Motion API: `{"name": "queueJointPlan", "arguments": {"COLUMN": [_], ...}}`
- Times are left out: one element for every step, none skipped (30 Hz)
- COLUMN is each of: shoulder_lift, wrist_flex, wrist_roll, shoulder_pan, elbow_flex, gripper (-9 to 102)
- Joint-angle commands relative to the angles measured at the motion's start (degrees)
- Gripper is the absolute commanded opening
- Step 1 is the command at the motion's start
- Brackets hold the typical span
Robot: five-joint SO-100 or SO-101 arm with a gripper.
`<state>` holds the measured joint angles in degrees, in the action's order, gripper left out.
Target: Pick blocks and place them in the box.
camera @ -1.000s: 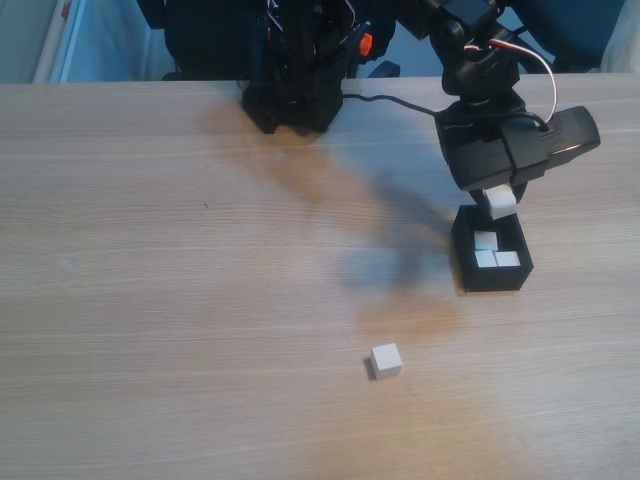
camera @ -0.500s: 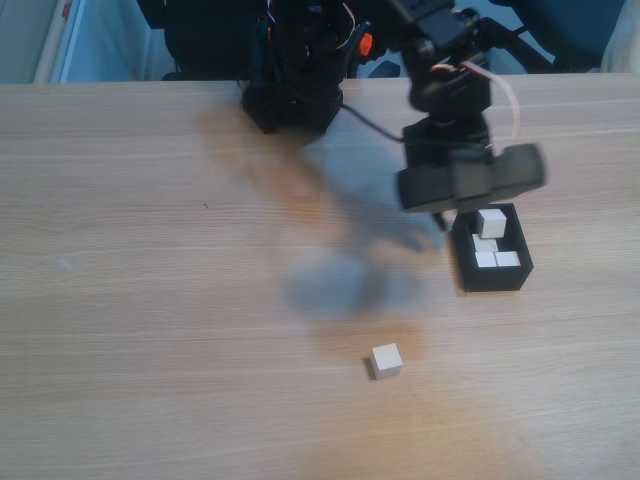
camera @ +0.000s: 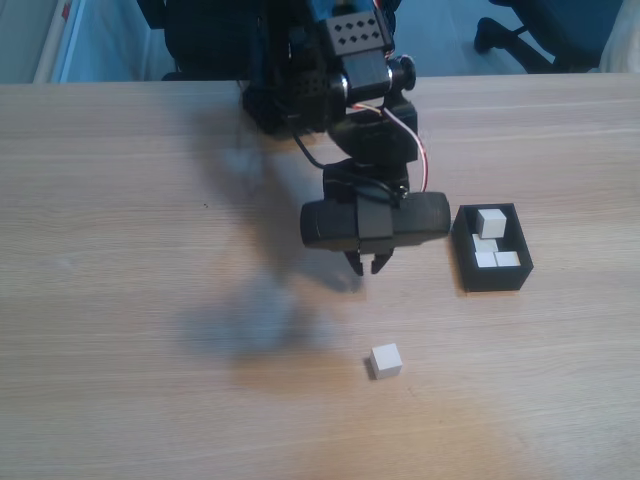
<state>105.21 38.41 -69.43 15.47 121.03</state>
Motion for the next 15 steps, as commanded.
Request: {"name": "queueJointPlan", "arguments": {"shoulder_lift": [-1.1,-1.8,-2.8,-3.8,-4.8,-6.0,-7.0,-8.1,-9.1,-10.0,-10.7,-11.3,-11.8,-12.3,-12.8], "wrist_flex": [-2.1,-3.3,-4.7,-5.9,-7.3,-8.4,-9.1,-9.3,-9.3,-9.4,-9.4,-9.5,-9.9,-10.4,-10.8], "wrist_roll": [-4.5,-5.7,-6.5,-7.5,-8.1,-8.2,-8.2,-8.2,-7.9,-7.6,-7.3,-7.1,-6.8,-6.6,-6.5], "shoulder_pan": [-1.8,-2.3,-2.7,-3.1,-3.4,-3.7,-3.9,-4.0,-4.0,-4.1,-4.2,-4.2,-4.2,-4.2,-4.2], "elbow_flex": [-2.4,-2.4,-2.4,-2.6,-2.9,-3.6,-4.5,-5.6,-6.9,-8.1,-9.1,-10.0,-10.7,-11.3,-11.9], "gripper": [0,0,0,0,1,2,2,3,3,4,4,5,6,7,7]}}
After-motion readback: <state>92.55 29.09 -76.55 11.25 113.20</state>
